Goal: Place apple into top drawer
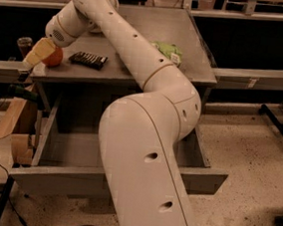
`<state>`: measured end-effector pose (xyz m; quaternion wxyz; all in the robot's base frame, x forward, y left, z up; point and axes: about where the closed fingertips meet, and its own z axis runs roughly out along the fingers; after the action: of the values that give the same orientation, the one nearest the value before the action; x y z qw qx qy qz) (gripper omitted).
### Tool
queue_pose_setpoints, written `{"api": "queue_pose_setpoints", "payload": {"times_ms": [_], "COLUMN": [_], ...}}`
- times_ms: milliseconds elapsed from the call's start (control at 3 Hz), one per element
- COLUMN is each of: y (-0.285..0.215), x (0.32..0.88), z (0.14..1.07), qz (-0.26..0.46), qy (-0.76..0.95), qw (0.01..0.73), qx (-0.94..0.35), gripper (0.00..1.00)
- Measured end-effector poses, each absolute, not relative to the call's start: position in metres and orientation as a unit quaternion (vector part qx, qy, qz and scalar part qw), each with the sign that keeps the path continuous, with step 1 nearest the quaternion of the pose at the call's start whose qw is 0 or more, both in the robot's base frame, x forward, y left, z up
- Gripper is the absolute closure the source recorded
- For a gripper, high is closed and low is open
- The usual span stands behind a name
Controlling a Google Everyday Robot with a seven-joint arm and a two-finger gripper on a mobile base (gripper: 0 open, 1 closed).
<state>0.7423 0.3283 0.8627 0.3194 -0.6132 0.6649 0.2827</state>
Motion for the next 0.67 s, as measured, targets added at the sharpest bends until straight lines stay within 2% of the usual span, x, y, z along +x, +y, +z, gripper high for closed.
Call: {"api": "queue_pose_setpoints", "payload": {"times_ms": [333, 667], "y": [0.3167, 0.3102], "x": [0.7483, 0.7519], "z": [0.8456, 0.8443], "qz": [0.290, 0.295], "qy": [0.689, 0.696], "qw": [0.306, 0.312], "qx": [-0.590, -0.575], "gripper": [0.12, 0.35]}}
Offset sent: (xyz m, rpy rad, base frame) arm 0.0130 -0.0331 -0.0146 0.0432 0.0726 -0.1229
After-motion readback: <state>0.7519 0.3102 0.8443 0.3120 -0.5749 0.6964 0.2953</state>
